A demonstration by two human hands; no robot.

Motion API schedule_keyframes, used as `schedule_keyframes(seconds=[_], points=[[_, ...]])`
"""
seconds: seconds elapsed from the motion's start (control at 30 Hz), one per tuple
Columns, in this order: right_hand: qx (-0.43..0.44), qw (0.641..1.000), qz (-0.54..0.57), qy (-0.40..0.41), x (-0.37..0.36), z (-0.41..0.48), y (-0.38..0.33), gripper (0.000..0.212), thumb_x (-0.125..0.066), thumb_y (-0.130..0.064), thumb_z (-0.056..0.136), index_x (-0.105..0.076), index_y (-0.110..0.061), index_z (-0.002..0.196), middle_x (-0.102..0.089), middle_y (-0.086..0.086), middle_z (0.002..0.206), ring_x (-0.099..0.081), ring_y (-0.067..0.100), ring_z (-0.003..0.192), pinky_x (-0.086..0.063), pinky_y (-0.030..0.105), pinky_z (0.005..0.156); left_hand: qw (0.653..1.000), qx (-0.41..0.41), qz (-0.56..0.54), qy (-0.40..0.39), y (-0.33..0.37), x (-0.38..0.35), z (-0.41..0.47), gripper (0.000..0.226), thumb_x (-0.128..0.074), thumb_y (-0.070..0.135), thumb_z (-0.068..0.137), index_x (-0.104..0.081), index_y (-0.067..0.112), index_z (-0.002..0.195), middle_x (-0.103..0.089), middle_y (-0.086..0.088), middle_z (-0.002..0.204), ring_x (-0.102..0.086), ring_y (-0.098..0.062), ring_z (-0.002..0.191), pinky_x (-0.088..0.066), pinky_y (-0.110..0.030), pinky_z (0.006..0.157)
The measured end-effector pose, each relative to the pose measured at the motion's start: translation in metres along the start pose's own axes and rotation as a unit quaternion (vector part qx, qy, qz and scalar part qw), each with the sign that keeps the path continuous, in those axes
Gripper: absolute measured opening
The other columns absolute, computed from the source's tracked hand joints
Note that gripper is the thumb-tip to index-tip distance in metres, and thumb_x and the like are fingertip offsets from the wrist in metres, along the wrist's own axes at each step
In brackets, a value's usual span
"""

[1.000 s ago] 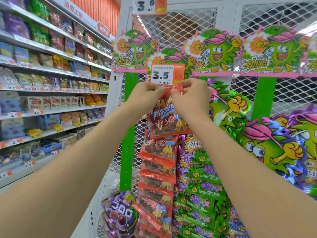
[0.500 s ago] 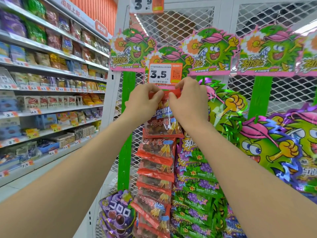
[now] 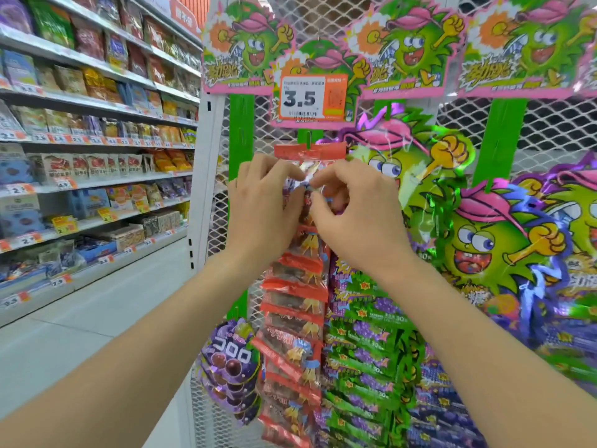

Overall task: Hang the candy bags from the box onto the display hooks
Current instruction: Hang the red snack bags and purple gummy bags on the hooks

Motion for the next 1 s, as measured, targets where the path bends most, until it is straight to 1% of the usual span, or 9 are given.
schedule_keyframes(seconds=[0.07, 0.17, 0.27, 0.33, 0.43, 0.53, 0.7, 0.8, 1.0], points=[[-0.032, 0.994, 0.075, -0.069, 0.005, -0.043, -0.011, 0.01, -0.071, -0.011, 0.082, -0.071, -0.021, 0.084, -0.065, -0.004, 0.065, -0.059, 0.015, 0.058, -0.048, 0.023, 0.061, 0.999, -0.049, -0.005, 0.004, 0.006, 0.013, -0.037, 0.005, -0.071, 0.024, 0.096, -0.072, 0.023, 0.1, -0.061, 0.003, 0.106, -0.053, -0.025, 0.106, -0.04, -0.042, 0.088], [-0.12, 0.943, 0.105, -0.292, -0.013, -0.134, -0.005, 0.006, -0.069, -0.02, 0.088, -0.071, -0.024, 0.084, -0.066, -0.006, 0.063, -0.062, 0.013, 0.059, -0.043, 0.016, 0.058, 0.991, -0.101, -0.042, -0.074, 0.007, 0.014, -0.115, 0.002, -0.071, 0.019, 0.096, -0.073, 0.017, 0.097, -0.063, 0.002, 0.097, -0.057, -0.024, 0.093, -0.043, -0.04, 0.08], [-0.176, 0.809, 0.073, -0.556, -0.046, -0.24, 0.024, 0.011, -0.069, -0.034, 0.093, -0.075, -0.026, 0.099, -0.071, -0.011, 0.074, -0.064, 0.003, 0.066, -0.045, 0.016, 0.065, 0.955, -0.078, -0.07, -0.279, -0.002, -0.011, -0.208, 0.002, -0.066, 0.023, 0.093, -0.068, 0.023, 0.095, -0.06, 0.011, 0.082, -0.056, -0.015, 0.074, -0.042, -0.032, 0.067], [-0.209, 0.736, 0.068, -0.64, -0.064, -0.306, 0.041, 0.017, -0.069, -0.033, 0.094, -0.077, -0.023, 0.106, -0.071, -0.011, 0.079, -0.063, 0.0, 0.067, -0.048, 0.019, 0.066, 0.882, -0.031, -0.058, -0.466, -0.017, -0.04, -0.276, 0.014, -0.06, 0.034, 0.09, -0.069, 0.026, 0.097, -0.066, 0.009, 0.082, -0.062, -0.014, 0.074, -0.048, -0.033, 0.066], [-0.27, 0.69, 0.04, -0.67, -0.089, -0.391, 0.068, 0.021, -0.065, -0.025, 0.097, -0.077, -0.016, 0.111, -0.067, -0.012, 0.081, -0.068, 0.014, 0.081, -0.049, 0.018, 0.067, 0.743, 0.021, -0.052, -0.667, -0.036, -0.076, -0.376, 0.023, -0.057, 0.034, 0.088, -0.074, 0.018, 0.094, -0.074, 0.0, 0.087, -0.068, -0.024, 0.085, -0.05, -0.032, 0.074], [-0.294, 0.658, -0.015, -0.693, -0.104, -0.463, 0.096, 0.019, -0.059, -0.019, 0.092, -0.075, -0.013, 0.1, -0.074, 0.009, 0.095, -0.07, 0.03, 0.096, -0.057, 0.031, 0.08, 0.67, 0.124, -0.049, -0.731, -0.058, -0.097, -0.457, 0.02, -0.062, 0.023, 0.093, -0.079, 0.016, 0.1, -0.079, -0.005, 0.099, -0.072, -0.023, 0.096, -0.05, -0.025, 0.082], [-0.339, 0.604, -0.085, -0.716, -0.102, -0.548, 0.133, 0.028, -0.058, -0.022, 0.098, -0.067, -0.013, 0.123, -0.061, 0.015, 0.125, -0.065, 0.037, 0.112, -0.057, 0.043, 0.096, 0.621, 0.247, 0.01, -0.744, -0.114, -0.133, -0.595, 0.025, -0.062, 0.037, 0.083, -0.071, 0.017, 0.093, -0.077, -0.006, 0.102, -0.073, -0.026, 0.104, -0.055, -0.032, 0.086], [-0.373, 0.568, -0.078, -0.73, -0.105, -0.594, 0.146, 0.034, -0.057, -0.026, 0.103, -0.06, -0.011, 0.133, -0.055, 0.015, 0.135, -0.06, 0.035, 0.123, -0.051, 0.037, 0.103, 0.612, 0.295, 0.042, -0.733, -0.15, -0.159, -0.676, 0.045, -0.071, 0.036, 0.082, -0.071, 0.017, 0.123, -0.073, -0.011, 0.127, -0.066, -0.031, 0.124, -0.053, -0.037, 0.1], [-0.434, 0.539, -0.035, -0.721, -0.14, -0.637, 0.151, 0.013, -0.057, -0.018, 0.095, -0.069, -0.014, 0.095, -0.072, 0.014, 0.11, -0.068, 0.033, 0.106, -0.058, 0.036, 0.089, 0.615, 0.378, 0.094, -0.685, -0.174, -0.181, -0.742, 0.107, -0.085, 0.035, 0.08, -0.021, 0.008, 0.161, -0.025, -0.024, 0.167, -0.037, -0.044, 0.148, -0.041, -0.049, 0.118]])
Point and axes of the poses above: each hand's wrist, its own z-axis towards the middle knuckle, its own x-axis out of the back of the hand, y = z × x, the point moved 5 cm from there along z, towards the middle knuckle
